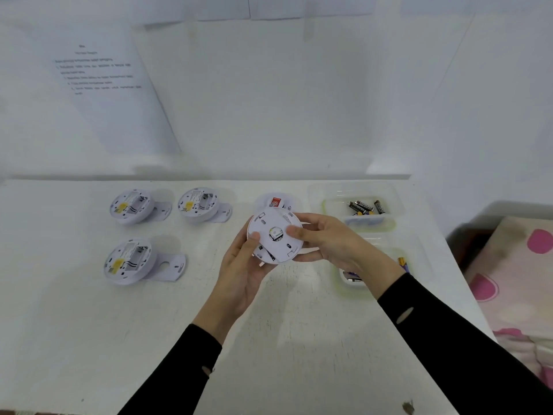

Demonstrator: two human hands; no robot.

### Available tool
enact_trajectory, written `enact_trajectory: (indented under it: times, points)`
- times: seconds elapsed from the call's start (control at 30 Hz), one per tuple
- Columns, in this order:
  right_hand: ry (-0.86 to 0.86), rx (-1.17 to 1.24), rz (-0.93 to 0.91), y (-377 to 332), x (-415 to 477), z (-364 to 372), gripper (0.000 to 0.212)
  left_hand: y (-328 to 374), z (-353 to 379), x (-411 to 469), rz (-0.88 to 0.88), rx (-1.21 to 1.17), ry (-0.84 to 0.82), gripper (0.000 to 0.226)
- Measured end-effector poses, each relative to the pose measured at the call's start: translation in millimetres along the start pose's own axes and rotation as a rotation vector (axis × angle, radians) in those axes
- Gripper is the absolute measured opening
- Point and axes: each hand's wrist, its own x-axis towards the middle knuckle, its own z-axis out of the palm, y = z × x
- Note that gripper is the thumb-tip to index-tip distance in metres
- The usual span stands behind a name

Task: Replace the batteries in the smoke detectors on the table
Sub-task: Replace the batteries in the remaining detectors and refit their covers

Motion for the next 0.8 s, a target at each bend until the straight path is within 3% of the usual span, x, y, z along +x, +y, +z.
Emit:
enact_trajectory:
  times: [0.23,0.47,0.8]
  points:
    - [-0.013,0.131,0.14,-5.5,9.8,-2.2,0.038,2.3,4.1,4.1,0.02,-0.002,0.028,0.039]
    - [-0.044,0.413,0.275,5.7,11.4,-4.6,0.043,-2.3,5.1,11.2,-0.016,-0.057,0.077,0.041]
    - [-0.044,0.455,0.239,17.1,13.9,-1.3,0.046,-4.2,2.5,23.8,-0.084,-0.129,0.104,0.056]
